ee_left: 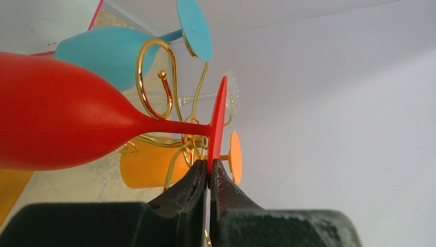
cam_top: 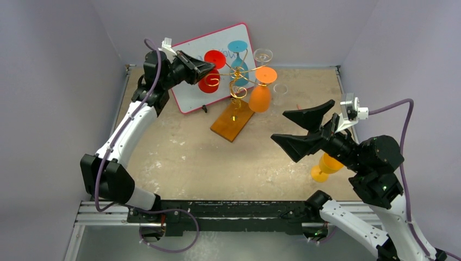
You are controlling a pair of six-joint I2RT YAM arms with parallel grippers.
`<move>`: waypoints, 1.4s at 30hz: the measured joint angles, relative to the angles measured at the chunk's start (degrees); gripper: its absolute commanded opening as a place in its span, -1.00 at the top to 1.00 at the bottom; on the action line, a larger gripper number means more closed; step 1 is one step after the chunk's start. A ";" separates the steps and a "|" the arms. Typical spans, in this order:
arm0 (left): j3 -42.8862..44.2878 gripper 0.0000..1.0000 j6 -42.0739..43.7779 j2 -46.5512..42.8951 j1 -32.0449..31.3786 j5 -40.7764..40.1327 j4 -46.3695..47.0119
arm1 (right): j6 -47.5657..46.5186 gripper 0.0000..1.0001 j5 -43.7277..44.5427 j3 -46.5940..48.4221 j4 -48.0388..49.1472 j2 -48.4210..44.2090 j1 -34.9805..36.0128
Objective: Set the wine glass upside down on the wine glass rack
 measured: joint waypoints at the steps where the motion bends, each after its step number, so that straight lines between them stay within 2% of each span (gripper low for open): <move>1: 0.00 1.00 -0.07 0.24 0.00 0.13 0.09 | 0.00 -1.00 0.00 0.00 0.04 0.00 0.00; 20: 4.07 1.00 -1.01 4.74 -0.50 0.63 2.12 | 0.02 -1.00 0.02 0.00 0.22 0.00 0.00; 42: 7.54 1.00 1.88 6.51 -0.48 -3.30 1.68 | 0.04 -1.00 0.15 0.00 0.22 0.00 0.00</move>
